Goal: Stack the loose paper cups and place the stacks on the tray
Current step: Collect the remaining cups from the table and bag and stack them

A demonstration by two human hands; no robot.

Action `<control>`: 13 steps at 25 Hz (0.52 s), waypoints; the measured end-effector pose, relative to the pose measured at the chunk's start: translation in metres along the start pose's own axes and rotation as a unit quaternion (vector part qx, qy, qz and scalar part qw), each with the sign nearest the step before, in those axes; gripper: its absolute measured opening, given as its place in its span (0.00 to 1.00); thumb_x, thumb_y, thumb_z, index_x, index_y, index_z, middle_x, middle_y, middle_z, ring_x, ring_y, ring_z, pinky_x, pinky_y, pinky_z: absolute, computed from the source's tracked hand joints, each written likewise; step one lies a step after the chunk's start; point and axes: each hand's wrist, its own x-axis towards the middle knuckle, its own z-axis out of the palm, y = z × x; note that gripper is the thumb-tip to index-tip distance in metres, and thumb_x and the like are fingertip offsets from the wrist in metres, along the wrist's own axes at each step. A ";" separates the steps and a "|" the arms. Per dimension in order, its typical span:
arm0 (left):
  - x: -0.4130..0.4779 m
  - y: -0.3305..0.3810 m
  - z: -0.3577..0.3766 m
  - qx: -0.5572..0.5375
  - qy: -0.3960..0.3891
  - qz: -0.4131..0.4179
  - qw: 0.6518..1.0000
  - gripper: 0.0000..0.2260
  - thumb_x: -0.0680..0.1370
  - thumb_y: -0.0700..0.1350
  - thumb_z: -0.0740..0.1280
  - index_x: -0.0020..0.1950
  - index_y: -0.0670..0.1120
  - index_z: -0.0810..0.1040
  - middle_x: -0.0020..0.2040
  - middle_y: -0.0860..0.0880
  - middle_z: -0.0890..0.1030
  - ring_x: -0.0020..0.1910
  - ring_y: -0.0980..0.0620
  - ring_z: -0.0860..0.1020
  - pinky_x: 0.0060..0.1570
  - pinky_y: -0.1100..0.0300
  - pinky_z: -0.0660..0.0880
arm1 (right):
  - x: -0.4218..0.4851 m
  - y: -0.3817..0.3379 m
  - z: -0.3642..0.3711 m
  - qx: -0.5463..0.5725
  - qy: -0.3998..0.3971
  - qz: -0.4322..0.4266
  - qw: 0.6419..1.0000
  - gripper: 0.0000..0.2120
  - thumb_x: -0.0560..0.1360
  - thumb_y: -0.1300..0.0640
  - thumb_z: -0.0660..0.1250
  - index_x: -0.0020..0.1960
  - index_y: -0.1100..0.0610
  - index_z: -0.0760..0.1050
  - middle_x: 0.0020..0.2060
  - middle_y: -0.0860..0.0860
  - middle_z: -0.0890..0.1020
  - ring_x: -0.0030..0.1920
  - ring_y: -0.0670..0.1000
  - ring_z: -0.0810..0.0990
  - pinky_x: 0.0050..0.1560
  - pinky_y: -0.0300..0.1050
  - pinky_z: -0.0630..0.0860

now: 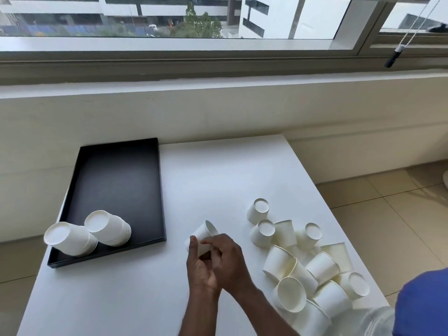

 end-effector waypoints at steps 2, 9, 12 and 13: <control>-0.004 0.008 0.006 0.009 0.026 0.045 0.999 0.19 0.75 0.50 0.70 0.61 0.41 0.76 0.51 0.42 0.81 0.50 0.46 0.81 0.56 0.51 0.78 | 0.002 0.006 -0.009 -0.054 0.078 -0.029 0.995 0.12 0.71 0.66 0.62 0.48 0.53 0.79 0.50 0.49 0.80 0.52 0.46 0.78 0.52 0.37 0.75; -0.010 0.035 -0.003 0.050 0.063 0.097 0.992 0.13 0.77 0.46 0.68 0.60 0.44 0.75 0.55 0.44 0.80 0.54 0.46 0.79 0.63 0.49 0.73 | 0.042 0.065 -0.044 -0.463 0.082 0.151 0.869 0.17 0.60 0.65 0.72 0.47 0.60 0.72 0.43 0.61 0.75 0.40 0.62 0.75 0.36 0.51 0.74; -0.010 0.040 -0.011 0.060 0.078 0.097 0.990 0.13 0.77 0.47 0.68 0.59 0.44 0.75 0.55 0.43 0.80 0.54 0.45 0.79 0.60 0.50 0.75 | 0.048 0.064 -0.046 -0.487 0.038 0.188 0.852 0.15 0.66 0.64 0.69 0.51 0.58 0.71 0.46 0.59 0.75 0.45 0.60 0.75 0.40 0.49 0.74; -0.010 0.041 -0.014 0.063 0.083 0.100 0.990 0.12 0.77 0.47 0.68 0.58 0.44 0.76 0.55 0.43 0.80 0.53 0.45 0.79 0.58 0.50 0.75 | 0.048 0.061 -0.047 -0.486 0.038 0.198 0.850 0.15 0.67 0.64 0.68 0.52 0.58 0.70 0.46 0.58 0.75 0.46 0.60 0.75 0.41 0.48 0.75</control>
